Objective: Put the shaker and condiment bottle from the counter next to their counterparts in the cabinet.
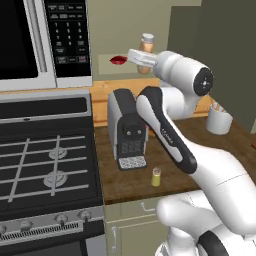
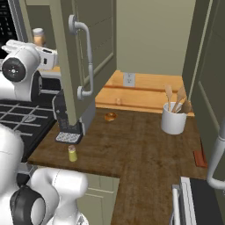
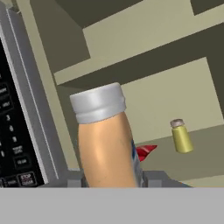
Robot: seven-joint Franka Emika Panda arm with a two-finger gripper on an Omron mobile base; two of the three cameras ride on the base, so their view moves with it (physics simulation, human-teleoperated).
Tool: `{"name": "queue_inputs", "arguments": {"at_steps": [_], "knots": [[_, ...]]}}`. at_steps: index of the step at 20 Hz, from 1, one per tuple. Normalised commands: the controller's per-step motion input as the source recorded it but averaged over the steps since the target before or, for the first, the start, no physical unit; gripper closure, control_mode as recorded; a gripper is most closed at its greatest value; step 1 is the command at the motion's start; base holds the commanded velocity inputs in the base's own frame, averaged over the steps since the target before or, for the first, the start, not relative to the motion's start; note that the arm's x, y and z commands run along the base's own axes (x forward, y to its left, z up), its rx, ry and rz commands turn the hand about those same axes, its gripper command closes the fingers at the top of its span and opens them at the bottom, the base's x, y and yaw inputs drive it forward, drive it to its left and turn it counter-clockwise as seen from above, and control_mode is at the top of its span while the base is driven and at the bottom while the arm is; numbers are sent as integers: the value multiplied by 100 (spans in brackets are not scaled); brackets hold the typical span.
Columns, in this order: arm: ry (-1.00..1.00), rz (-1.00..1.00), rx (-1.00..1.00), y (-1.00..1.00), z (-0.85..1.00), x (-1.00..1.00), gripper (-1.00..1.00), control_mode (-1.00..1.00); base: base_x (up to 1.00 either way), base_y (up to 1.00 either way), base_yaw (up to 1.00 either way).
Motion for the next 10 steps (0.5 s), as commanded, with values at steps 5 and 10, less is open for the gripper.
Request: {"name": "queue_inputs", "arguments": {"at_steps": [5,10], "knots": [[2,-3,0,0,0,64,100,-100,0,0,0],[2,0,-5,0,-23,50,100,-100,0,0,0]]}}
